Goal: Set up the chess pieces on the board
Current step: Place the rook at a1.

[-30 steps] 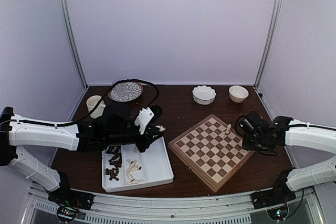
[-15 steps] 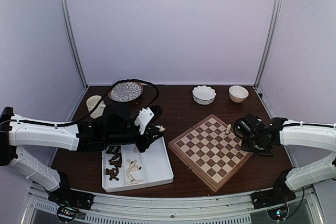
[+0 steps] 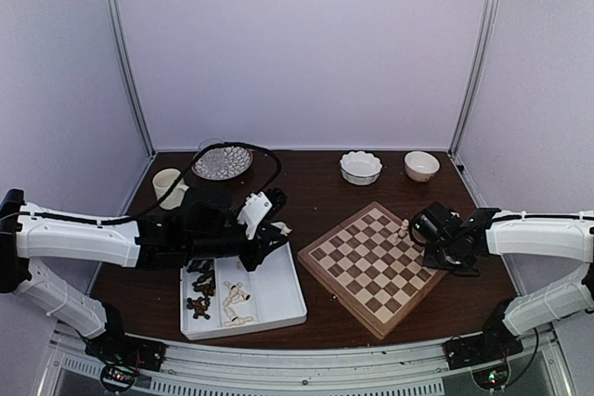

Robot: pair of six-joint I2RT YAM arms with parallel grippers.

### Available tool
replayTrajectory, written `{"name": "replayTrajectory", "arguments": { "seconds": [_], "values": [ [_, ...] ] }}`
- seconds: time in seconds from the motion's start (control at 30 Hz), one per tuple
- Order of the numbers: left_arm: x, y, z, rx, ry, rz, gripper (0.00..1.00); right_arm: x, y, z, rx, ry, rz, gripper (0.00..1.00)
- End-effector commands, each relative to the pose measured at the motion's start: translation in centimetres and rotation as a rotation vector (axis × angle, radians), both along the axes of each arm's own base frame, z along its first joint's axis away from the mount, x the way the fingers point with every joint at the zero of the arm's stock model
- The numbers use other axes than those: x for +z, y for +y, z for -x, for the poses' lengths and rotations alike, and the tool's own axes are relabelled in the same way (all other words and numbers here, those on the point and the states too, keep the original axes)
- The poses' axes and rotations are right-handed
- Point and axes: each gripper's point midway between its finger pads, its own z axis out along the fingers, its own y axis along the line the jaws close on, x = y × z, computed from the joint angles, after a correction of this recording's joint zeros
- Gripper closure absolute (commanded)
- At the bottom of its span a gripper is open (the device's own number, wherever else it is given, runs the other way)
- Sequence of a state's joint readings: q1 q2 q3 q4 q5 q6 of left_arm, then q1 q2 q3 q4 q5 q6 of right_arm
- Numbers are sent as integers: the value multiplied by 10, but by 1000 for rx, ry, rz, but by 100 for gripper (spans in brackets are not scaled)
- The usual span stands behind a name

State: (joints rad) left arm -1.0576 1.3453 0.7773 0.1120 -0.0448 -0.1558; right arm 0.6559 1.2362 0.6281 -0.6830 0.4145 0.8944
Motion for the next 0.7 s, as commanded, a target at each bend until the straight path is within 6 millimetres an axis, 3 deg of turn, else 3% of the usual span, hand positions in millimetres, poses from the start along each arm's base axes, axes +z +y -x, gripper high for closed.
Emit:
{"name": "replayTrajectory", "arguments": {
  "seconds": [0.0, 0.67],
  "values": [
    [16, -2, 0, -1, -22, 60, 93, 3, -3, 0, -12, -12, -4, 77],
    [16, -1, 1, -2, -22, 58, 93, 1, -6, -3, -25, -9, -2, 82]
  ]
}}
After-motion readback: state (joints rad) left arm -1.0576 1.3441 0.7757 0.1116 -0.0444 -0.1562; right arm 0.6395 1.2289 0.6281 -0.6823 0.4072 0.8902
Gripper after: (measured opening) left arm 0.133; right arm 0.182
